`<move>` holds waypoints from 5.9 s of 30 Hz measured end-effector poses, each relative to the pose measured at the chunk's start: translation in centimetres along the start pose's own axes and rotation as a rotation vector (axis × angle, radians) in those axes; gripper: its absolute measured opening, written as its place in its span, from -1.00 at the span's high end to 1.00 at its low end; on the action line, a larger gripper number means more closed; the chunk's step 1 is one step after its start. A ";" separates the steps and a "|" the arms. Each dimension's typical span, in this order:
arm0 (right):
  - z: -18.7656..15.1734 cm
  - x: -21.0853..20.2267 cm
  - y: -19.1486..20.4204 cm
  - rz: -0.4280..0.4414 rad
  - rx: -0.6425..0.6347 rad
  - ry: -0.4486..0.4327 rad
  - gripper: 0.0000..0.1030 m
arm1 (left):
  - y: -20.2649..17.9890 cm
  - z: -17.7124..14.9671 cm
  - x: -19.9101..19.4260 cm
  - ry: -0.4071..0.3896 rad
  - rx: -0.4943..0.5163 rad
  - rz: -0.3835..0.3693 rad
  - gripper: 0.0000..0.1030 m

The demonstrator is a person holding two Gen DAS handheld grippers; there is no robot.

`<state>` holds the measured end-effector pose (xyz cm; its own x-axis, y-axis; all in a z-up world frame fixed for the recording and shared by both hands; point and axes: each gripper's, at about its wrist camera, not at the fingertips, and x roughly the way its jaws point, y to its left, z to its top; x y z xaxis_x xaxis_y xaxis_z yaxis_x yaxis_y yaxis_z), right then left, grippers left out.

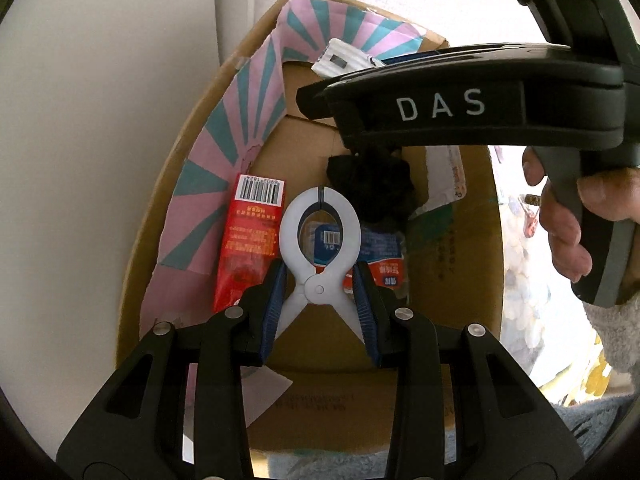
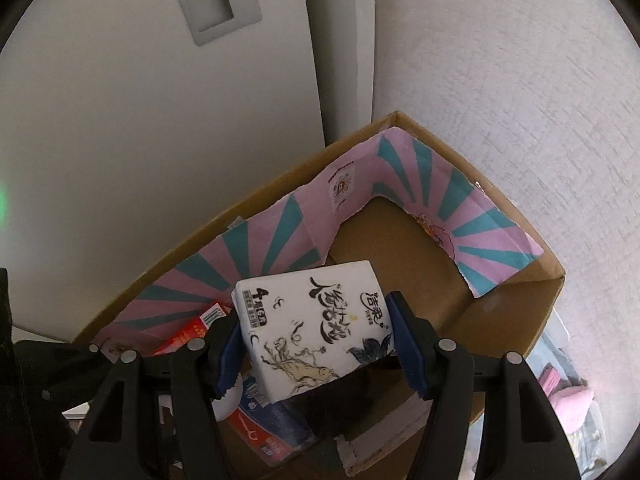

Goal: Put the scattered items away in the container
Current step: 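Open both grippers to drop the clip and tissue pack into the box, then move both tools back over the remaining tray items, then grasp the pink UNMV tube box with the left gripper while the right grips the pink hair clip, then carry the pink tube box and pink hair clip over the striped box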

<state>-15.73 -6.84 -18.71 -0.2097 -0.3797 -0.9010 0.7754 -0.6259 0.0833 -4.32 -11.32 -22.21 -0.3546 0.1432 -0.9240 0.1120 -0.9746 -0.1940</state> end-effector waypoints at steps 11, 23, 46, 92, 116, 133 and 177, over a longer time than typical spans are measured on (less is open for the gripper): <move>0.5 -0.7 -0.4 0.064 0.048 -0.016 -0.45 | -1.3 0.5 -2.0 -0.048 0.042 -0.066 -0.75; 0.0 -2.6 -1.9 0.095 0.112 -0.081 -0.45 | -0.5 -0.7 -3.8 -0.059 0.028 -0.068 -0.75; -13.9 -16.2 -11.9 -0.110 0.458 -0.280 -0.46 | -10.9 3.2 -5.0 -0.125 0.255 -0.100 -0.75; -27.0 -6.4 -17.4 -0.346 0.655 -0.145 0.02 | -22.3 8.8 14.8 0.034 0.243 -0.029 -0.75; -27.6 -7.5 -17.0 -0.231 0.665 -0.215 0.80 | -21.6 8.2 12.9 -0.035 0.263 -0.018 0.61; -32.0 -10.8 -18.2 0.033 0.911 -0.358 0.80 | -20.5 7.5 9.8 -0.064 0.251 -0.045 0.61; -16.1 -18.6 -9.8 0.068 0.519 -0.427 0.80 | -8.3 4.3 -9.5 -0.276 0.103 0.101 0.61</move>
<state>-9.82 17.33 -9.65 -0.4704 -0.5993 -0.6478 0.4309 -0.7966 0.4240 -5.88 -5.30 -10.40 -0.5865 0.0060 -0.8099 0.0696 -0.9959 -0.0578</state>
